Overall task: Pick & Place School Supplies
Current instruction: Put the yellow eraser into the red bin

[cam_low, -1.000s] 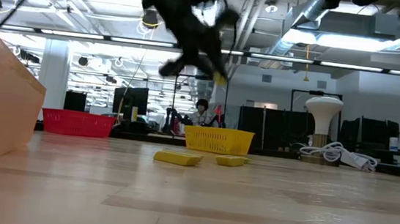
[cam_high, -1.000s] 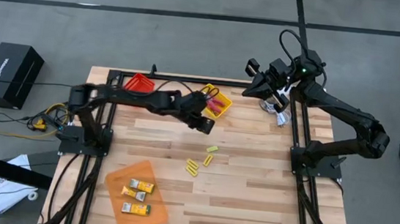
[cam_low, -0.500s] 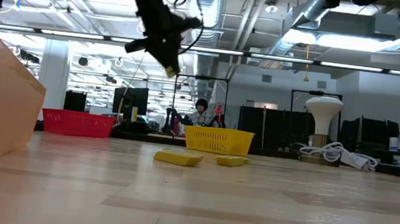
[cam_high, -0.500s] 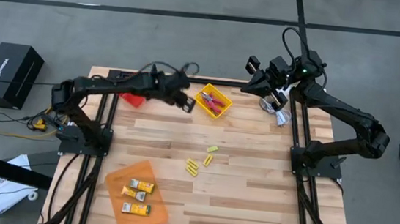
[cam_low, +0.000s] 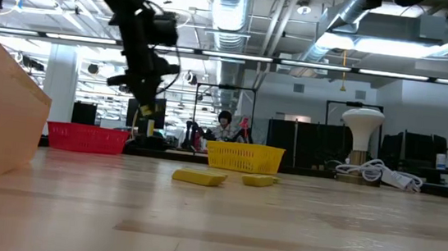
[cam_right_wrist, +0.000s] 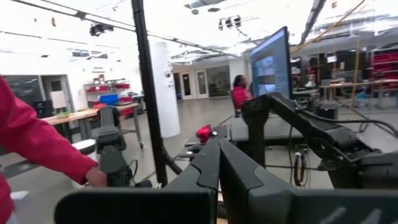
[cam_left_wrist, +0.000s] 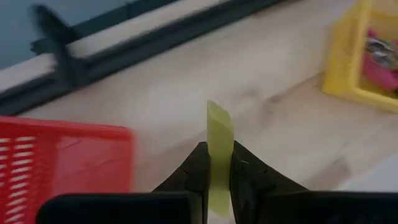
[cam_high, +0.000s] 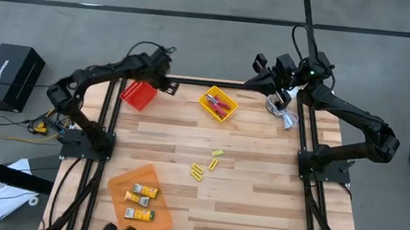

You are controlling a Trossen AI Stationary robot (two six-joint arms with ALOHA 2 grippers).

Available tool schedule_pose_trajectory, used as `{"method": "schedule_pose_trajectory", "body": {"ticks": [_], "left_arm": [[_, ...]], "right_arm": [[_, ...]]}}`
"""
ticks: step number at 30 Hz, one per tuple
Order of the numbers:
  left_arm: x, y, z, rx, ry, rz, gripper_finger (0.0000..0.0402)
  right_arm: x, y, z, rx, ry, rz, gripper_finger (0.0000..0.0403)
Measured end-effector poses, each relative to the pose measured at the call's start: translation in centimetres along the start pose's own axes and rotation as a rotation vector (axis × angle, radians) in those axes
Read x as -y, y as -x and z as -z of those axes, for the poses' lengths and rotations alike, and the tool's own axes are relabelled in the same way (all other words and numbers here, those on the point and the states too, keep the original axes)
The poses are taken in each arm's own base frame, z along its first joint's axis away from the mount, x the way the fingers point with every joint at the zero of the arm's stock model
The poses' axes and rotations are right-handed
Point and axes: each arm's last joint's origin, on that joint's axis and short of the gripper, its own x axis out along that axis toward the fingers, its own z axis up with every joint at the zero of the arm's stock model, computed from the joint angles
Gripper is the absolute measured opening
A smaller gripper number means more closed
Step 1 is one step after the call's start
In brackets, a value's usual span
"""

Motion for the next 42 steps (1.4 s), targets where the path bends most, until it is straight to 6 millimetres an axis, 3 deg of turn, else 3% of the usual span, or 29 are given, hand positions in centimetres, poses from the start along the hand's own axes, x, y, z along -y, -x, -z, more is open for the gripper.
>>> {"method": "schedule_pose_trajectory", "body": {"ticks": [6, 14, 24, 32, 42], "left_arm": [[-4.8, 0.7, 0.9, -0.002, 0.095, -0.015, 0.0026], [-9.3, 2.6, 4.5, 0.03, 0.192, -0.021, 0.0026], [-9.1, 1.3, 5.6, 0.0, 0.183, 0.006, 0.0027], [-9.1, 1.2, 5.5, 0.006, 0.181, 0.008, 0.0094], [-9.0, 1.4, 5.4, 0.026, 0.221, 0.019, 0.0098]], "right_arm": [[0.1, 0.0, 0.0, 0.015, -0.002, 0.036, 0.0], [0.4, 0.3, -0.1, 0.022, -0.002, 0.067, 0.0], [0.9, 1.0, -0.3, 0.026, -0.003, 0.1, 0.0], [0.9, 1.0, -0.3, 0.025, -0.004, 0.1, 0.0], [0.9, 1.0, -0.3, 0.025, -0.004, 0.099, 0.0]]}}
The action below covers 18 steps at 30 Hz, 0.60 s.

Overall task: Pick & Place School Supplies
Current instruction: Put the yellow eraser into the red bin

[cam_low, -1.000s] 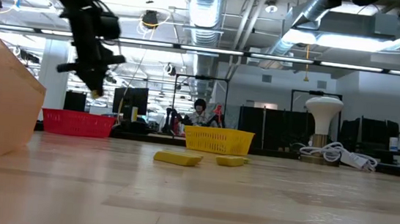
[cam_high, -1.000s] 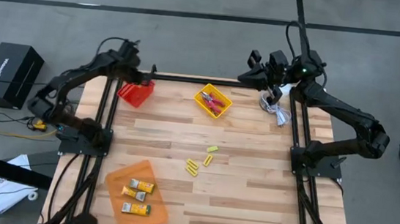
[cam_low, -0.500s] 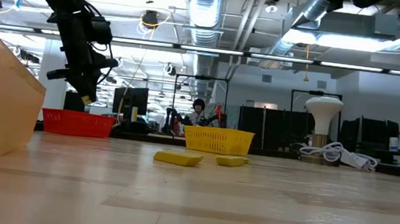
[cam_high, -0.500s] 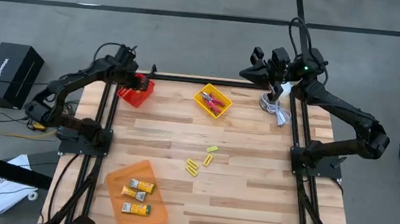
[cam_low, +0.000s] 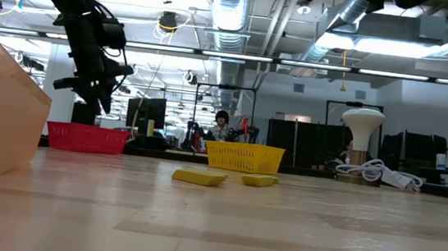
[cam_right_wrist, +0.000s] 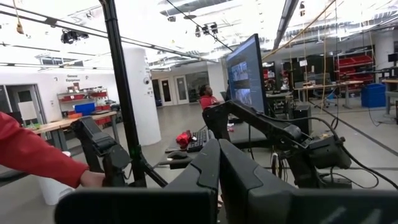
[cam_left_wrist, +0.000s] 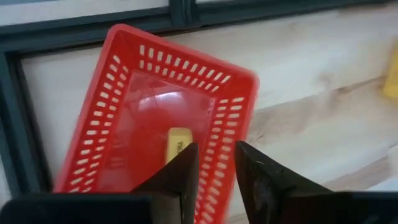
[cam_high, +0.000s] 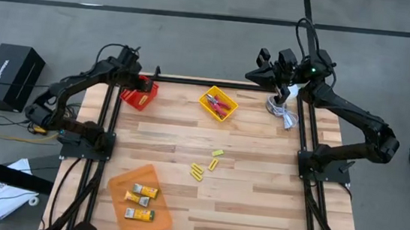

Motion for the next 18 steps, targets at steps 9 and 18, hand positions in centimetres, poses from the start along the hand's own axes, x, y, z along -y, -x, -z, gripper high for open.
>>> {"method": "schedule_pose_trajectory", "body": {"ticks": [9, 18], "left_arm": [[5.4, 3.9, -2.1, 0.332, -0.022, 0.543, 0.0098], [12.7, 10.1, -1.6, 0.669, -0.092, 1.112, 0.0098]], "right_arm": [[0.0, 0.0, -0.1, 0.012, 0.004, 0.017, 0.0], [-0.2, -0.2, -1.4, 0.052, 0.037, 0.042, 0.0]]}}
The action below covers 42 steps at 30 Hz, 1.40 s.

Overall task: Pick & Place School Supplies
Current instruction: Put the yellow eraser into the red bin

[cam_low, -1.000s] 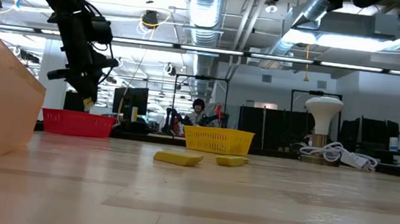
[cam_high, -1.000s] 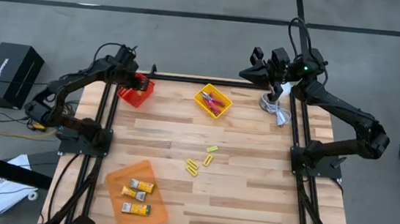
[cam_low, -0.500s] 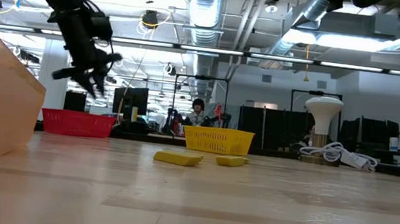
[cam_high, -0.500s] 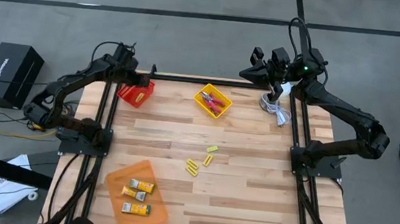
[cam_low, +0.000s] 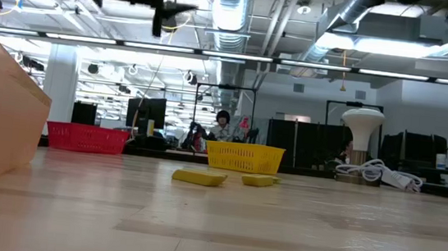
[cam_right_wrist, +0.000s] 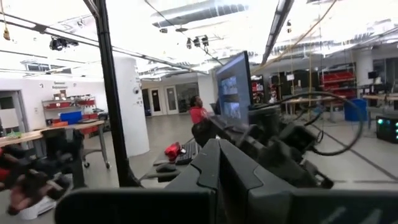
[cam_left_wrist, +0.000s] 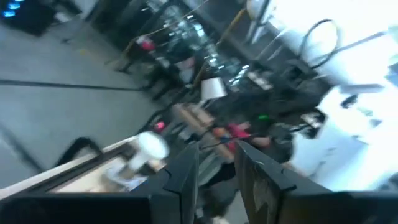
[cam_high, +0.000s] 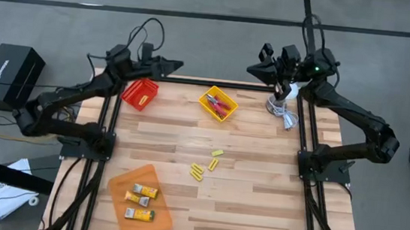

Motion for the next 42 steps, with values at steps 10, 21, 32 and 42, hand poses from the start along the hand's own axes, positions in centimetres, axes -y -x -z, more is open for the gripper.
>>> {"method": "schedule_pose_trajectory", "body": {"ticks": [10, 21, 32, 42], "left_arm": [[3.3, -2.0, 3.9, -0.105, 0.021, 0.109, 0.0098], [4.9, -4.5, 10.3, -0.328, -0.091, 0.187, 0.0093], [5.3, -6.1, 19.9, -0.665, -0.115, 0.194, 0.0039], [5.3, -5.9, 26.6, -0.873, -0.026, 0.134, 0.0003]], "right_arm": [[-0.1, -0.3, -0.5, 0.045, 0.013, 0.068, 0.0], [-1.8, -2.7, 0.6, 0.052, -0.058, 0.013, 0.0], [-2.4, -3.1, 0.8, 0.043, -0.071, -0.03, 0.0], [-2.6, -3.1, 0.9, 0.008, -0.063, -0.098, 0.0]]}}
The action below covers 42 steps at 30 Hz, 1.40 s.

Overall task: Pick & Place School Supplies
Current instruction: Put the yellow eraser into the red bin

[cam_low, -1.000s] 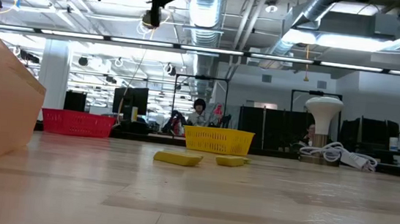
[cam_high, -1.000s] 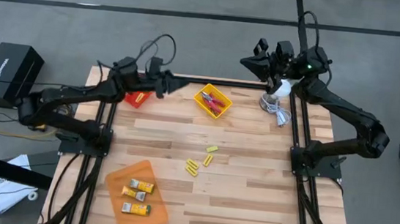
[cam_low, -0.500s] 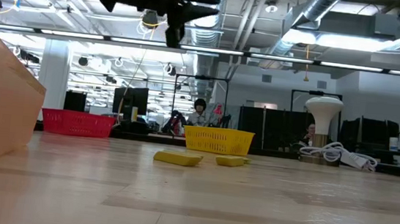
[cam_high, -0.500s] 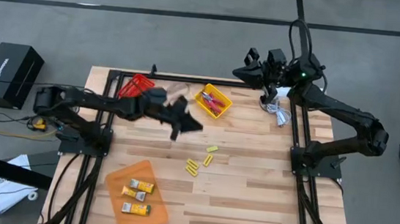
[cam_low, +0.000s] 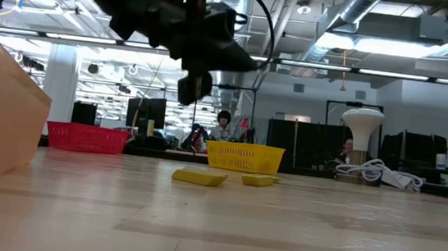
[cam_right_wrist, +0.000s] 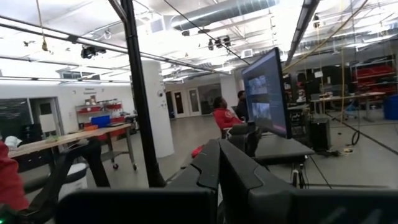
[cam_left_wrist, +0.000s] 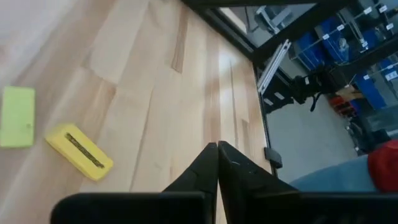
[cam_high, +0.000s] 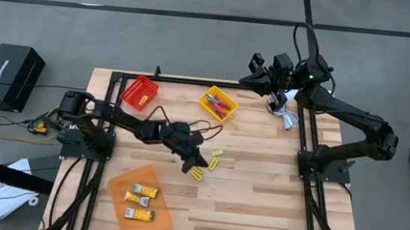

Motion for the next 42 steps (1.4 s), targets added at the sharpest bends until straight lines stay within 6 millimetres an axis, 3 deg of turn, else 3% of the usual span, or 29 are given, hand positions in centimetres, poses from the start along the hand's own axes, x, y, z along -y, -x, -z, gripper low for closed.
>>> {"method": "schedule_pose_trajectory", "body": {"ticks": [4, 11, 19, 30, 42], "left_arm": [[-0.4, -1.2, 1.6, -0.064, 0.053, -0.051, 0.0001], [-1.2, -1.5, 4.0, -0.213, 0.081, -0.195, 0.0], [-1.6, -1.4, 4.3, -0.217, 0.017, -0.242, 0.0], [-3.0, -0.7, 6.4, -0.269, 0.054, -0.294, 0.0], [-2.7, -1.2, 5.6, -0.176, 0.028, -0.262, 0.0]], "right_arm": [[0.0, 0.0, 0.0, -0.01, -0.001, -0.017, 0.0], [-0.3, -0.2, 0.2, -0.012, -0.006, -0.03, 0.0], [-0.2, -0.3, 0.1, 0.005, -0.009, 0.003, 0.0], [-0.3, -0.5, 0.2, 0.021, 0.004, 0.036, 0.0], [-0.1, -0.5, 0.3, 0.025, 0.007, 0.067, 0.0]]}}
